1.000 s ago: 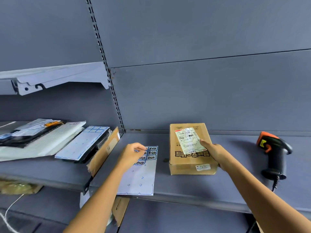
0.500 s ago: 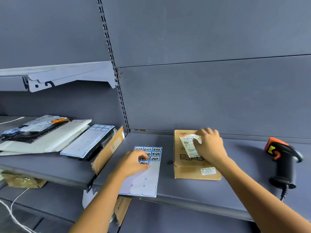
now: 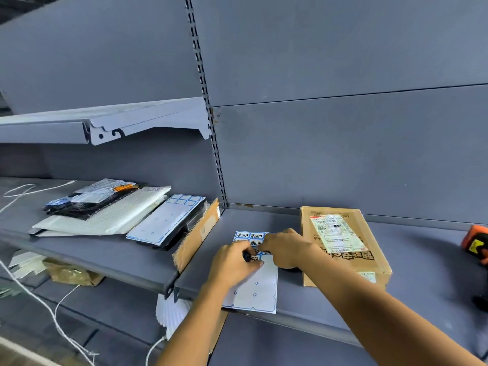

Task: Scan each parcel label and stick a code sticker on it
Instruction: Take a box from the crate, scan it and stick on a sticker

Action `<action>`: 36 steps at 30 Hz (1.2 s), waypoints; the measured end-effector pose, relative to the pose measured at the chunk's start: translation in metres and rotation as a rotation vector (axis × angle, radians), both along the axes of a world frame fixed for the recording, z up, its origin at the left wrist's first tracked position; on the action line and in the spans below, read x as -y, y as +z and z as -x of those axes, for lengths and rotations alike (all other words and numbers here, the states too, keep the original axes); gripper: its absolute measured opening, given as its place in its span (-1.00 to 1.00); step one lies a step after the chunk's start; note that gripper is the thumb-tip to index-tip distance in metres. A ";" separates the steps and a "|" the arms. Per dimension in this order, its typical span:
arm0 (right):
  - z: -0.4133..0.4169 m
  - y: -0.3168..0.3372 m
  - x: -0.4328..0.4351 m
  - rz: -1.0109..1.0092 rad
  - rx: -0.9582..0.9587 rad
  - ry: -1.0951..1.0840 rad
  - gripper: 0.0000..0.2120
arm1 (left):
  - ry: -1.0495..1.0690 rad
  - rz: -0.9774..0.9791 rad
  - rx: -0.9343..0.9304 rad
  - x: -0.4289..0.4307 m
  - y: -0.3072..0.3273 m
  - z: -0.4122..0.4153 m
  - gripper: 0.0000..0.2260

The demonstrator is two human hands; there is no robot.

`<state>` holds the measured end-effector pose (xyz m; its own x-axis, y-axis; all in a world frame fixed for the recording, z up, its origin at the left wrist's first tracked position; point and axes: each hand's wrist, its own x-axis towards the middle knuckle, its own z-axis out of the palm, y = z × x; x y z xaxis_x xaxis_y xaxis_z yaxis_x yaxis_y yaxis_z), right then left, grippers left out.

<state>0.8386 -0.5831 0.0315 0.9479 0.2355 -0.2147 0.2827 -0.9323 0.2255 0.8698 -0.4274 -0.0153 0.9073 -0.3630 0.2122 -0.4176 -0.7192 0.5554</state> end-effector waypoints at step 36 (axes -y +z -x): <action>0.008 0.006 0.008 -0.789 0.445 -0.349 -0.75 | 0.088 0.354 0.047 0.012 0.017 0.004 -0.90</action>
<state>0.8302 -0.5911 0.0380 0.9481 -0.1514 0.2795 0.0019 -0.8765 -0.4814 0.8661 -0.4395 0.0020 0.9181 -0.1807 0.3528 -0.3937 -0.5204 0.7577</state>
